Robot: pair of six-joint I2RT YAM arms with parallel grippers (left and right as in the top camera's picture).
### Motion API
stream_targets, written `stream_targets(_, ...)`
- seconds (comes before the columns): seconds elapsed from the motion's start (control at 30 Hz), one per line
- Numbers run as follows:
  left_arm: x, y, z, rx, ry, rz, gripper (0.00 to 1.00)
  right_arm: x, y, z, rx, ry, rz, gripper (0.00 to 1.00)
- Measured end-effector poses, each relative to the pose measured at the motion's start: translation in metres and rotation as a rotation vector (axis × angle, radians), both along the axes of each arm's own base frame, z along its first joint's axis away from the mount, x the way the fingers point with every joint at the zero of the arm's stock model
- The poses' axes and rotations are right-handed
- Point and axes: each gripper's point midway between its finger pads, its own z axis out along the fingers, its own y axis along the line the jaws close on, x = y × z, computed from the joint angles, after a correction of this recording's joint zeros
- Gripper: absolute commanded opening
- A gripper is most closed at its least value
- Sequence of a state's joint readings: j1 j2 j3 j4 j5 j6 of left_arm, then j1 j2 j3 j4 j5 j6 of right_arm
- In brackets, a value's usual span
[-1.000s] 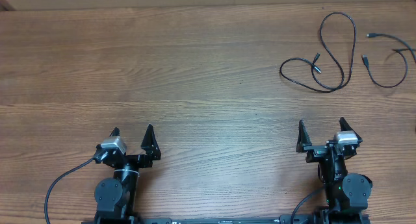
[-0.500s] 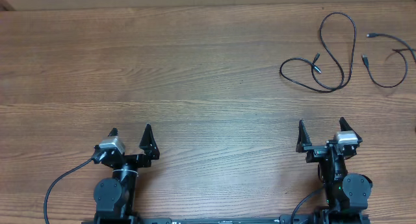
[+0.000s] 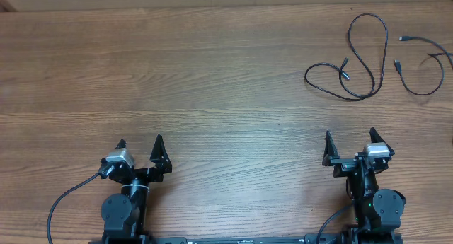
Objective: Untangle cables
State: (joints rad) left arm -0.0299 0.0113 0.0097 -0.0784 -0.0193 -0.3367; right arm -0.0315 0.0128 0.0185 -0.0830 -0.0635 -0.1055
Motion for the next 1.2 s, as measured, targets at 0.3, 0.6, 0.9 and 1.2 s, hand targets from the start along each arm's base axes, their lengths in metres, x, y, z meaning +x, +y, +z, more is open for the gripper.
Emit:
stream_targets(0.3, 0.0, -0.0001, 0.0, 0.01, 0.0, -0.002, 1.0, 0.0, 0.0001, -0.0001, 0.0, 0.0, 0.0, 1.0)
stream_targets(0.6, 0.0, -0.0002, 0.0, 0.317, -0.004, -0.027, 1.0, 0.0, 0.0001, -0.0001, 0.0, 0.0, 0.0, 1.0)
stream_targets(0.9, 0.0, -0.0002, 0.0, 0.473, -0.005, -0.039, 1.0, 0.0, 0.0001, -0.0001, 0.0, 0.0, 0.0, 1.0)
stream_targets(1.2, 0.0, -0.0002, 0.0, 0.496, -0.006, -0.041, 1.0, 0.0, 0.0, -0.0001, 0.0, 0.0, 0.0, 1.0)
